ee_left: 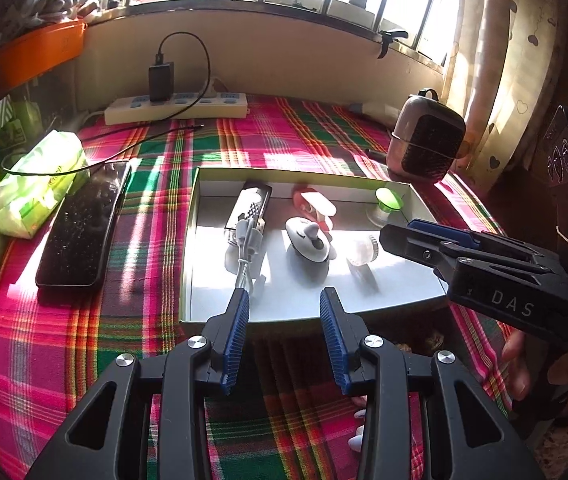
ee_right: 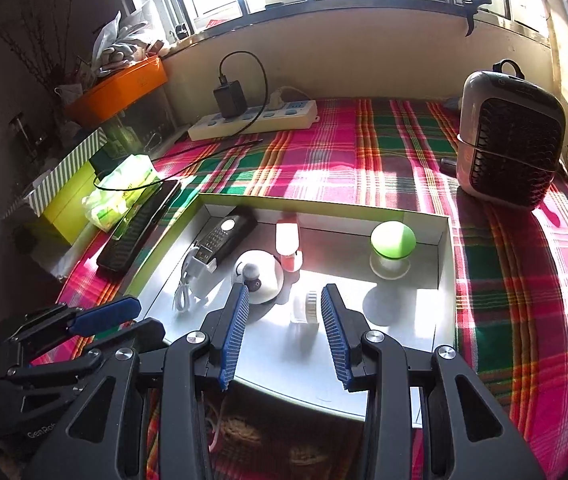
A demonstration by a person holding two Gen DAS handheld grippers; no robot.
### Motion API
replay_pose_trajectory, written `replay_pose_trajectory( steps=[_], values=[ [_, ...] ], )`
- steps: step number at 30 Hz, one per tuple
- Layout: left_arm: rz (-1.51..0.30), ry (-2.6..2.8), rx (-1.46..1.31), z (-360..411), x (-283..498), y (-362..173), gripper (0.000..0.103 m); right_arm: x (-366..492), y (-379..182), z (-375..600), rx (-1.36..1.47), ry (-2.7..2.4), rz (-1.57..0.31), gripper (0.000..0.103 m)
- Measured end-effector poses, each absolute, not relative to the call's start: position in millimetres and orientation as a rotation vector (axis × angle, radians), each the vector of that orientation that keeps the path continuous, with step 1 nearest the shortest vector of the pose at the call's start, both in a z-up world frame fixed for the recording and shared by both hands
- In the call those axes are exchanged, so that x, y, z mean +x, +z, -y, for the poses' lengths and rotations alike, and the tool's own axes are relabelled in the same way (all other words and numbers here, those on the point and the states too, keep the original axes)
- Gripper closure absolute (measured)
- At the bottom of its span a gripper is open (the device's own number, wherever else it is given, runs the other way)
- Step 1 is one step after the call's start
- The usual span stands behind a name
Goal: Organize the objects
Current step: 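Withdraw both grippers from the box toward the remaining items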
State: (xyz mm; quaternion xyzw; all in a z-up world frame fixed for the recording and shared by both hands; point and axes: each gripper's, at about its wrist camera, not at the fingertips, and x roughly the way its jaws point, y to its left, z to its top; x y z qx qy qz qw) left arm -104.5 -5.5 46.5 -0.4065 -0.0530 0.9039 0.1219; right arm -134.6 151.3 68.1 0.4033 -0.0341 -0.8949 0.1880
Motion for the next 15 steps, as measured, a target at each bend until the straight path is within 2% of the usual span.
replay_pose_trajectory(
  steps=[15],
  values=[
    [0.15,2.616,-1.194,-4.1,-74.9,40.2,0.068,-93.1,71.6,-170.6,1.102,-2.569,0.085,0.064]
  ],
)
